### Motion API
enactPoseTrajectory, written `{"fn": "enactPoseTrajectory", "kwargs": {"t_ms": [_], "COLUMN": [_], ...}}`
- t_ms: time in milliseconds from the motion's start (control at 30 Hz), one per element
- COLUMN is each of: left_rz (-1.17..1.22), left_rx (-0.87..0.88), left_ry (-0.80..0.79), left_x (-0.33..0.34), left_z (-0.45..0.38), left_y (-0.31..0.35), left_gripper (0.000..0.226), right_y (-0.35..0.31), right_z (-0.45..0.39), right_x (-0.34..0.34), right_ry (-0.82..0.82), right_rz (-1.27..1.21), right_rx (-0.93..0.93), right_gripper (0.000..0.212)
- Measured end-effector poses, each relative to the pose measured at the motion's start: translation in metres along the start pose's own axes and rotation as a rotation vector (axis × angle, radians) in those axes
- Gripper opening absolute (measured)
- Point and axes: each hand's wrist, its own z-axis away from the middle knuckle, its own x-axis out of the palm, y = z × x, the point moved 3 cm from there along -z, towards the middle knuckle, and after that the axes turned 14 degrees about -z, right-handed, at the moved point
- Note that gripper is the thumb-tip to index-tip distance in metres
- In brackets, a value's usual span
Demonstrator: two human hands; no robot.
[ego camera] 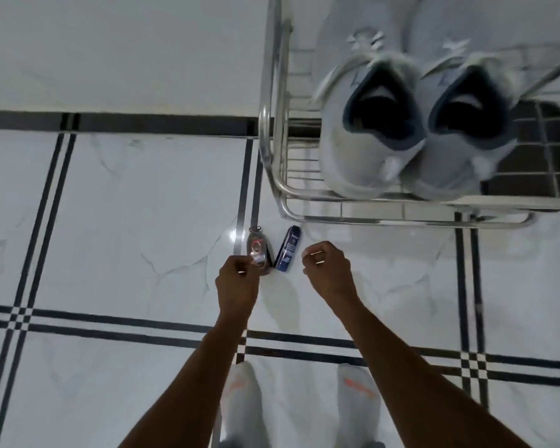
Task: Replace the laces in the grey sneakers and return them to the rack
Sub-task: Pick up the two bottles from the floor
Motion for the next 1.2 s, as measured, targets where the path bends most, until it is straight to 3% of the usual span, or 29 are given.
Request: {"fn": "enactPoseTrajectory", "kwargs": {"t_ms": [167, 300, 433, 533, 667, 800, 967, 1200], "left_rz": [-0.104, -0.182, -0.153, -0.042, 0.042, 0.081, 0.159, 0.273], "left_rx": [-0.024, -0.002, 0.009, -0.072, -0.103, -0.056, 0.020, 0.163], "left_ry": [-0.042, -0.059, -0.068, -0.034, 0.004, 0.072, 0.128, 0.184], "left_x": [0.054, 0.084, 0.075, 0.040, -0.025, -0.100, -0.207, -0.357], "left_z": [-0.088, -0.130, -0.129, -0.098, -0.050, -0.007, 0.040, 0.070], "left_y": [-0.039, -0.054, -0.051, -0.042, -0.018, 0.026, 0.100, 0.211], "left_gripper": [0.063, 0.075, 0.029, 0.038, 0.052, 0.045, 0.027, 0.030], "right_y": [0.067, 0.094, 0.096, 0.078, 0.019, -0.057, -0.188, -0.381], "right_z": [-0.077, -0.113, -0.114, -0.084, -0.022, 0.032, 0.085, 0.136], "right_x": [0.070, 0.101, 0.104, 0.092, 0.075, 0.066, 0.065, 0.073], "right_ry": [0.019, 0.110, 0.110, -0.015, -0.138, -0.176, -0.198, -0.192], "right_rz": [0.078, 0.087, 0.154, 0.183, 0.126, 0.010, -0.054, -0.140], "right_rx": [0.047, 0.081, 0.089, 0.085, 0.045, -0.024, -0.211, -0.448], "right_gripper": [0.044, 0.062, 0.050, 0.042, 0.035, 0.031, 0.033, 0.035]}}
